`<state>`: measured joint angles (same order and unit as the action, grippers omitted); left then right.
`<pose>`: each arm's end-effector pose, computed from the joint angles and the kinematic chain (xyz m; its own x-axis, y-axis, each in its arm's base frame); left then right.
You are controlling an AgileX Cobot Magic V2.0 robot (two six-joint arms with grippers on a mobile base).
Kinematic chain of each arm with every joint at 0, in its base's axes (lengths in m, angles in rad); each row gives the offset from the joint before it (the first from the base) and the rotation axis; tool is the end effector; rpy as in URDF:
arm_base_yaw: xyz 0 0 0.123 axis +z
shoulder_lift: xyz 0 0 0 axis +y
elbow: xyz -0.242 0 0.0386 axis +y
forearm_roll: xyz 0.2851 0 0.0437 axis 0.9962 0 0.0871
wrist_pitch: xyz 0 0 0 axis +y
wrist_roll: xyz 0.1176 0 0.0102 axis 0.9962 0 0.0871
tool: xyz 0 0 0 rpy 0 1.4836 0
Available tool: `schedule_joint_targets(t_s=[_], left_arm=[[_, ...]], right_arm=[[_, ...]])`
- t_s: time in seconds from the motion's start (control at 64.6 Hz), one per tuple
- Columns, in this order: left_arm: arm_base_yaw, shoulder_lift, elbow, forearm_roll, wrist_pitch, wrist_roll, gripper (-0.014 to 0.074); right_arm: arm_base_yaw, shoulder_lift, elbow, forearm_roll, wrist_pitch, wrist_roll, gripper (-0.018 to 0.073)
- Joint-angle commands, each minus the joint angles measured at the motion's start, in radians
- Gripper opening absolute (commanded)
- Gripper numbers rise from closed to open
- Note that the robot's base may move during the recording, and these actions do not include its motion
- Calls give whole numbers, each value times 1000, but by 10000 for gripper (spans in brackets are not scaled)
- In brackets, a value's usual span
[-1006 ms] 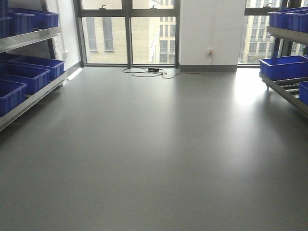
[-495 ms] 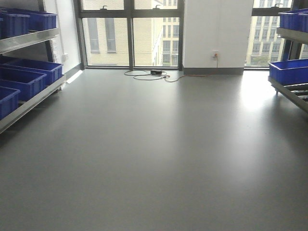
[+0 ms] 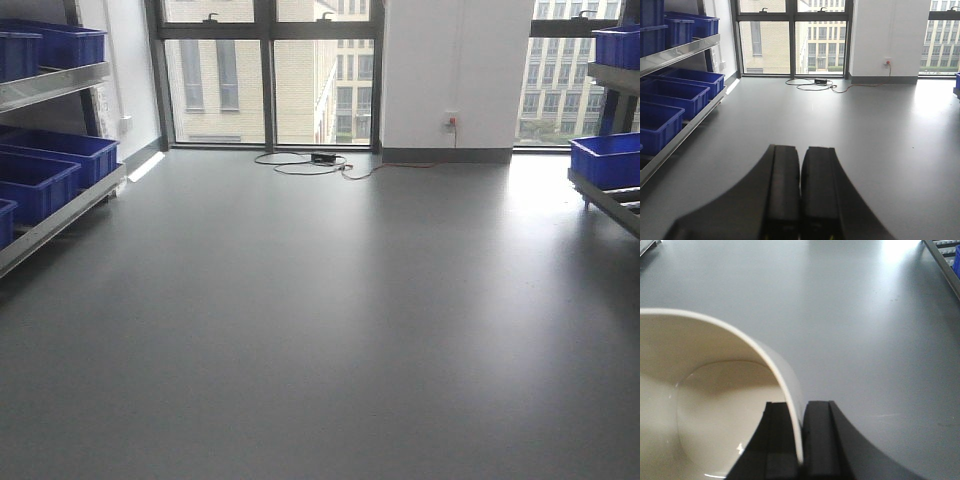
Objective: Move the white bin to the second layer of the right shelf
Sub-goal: 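Drive across the room and turn toward the blue crate rack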
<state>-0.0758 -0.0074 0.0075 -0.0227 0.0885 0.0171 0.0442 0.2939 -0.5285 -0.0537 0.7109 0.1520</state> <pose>0.1604 -0.0124 0.2032 -0.0018 -0.0054 -1.0000 0.0777 0.9970 -0.0055 0.1559 0.0028 0.2941 -0.3773 0.0944 -0.9213 0.0303 0.9955 0.0896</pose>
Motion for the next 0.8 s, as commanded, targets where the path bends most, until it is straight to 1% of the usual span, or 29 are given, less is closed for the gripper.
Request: schedule_joint_targets(t_s=[0.0, 0.789], left_arm=[[-4, -16, 37, -6, -79, -5, 85], [-4, -16, 37, -6, -79, -5, 85]], right_arm=[[-7, 7, -28, -4, -101, -2, 48], [-7, 7, -28, -4, -101, -2, 48]])
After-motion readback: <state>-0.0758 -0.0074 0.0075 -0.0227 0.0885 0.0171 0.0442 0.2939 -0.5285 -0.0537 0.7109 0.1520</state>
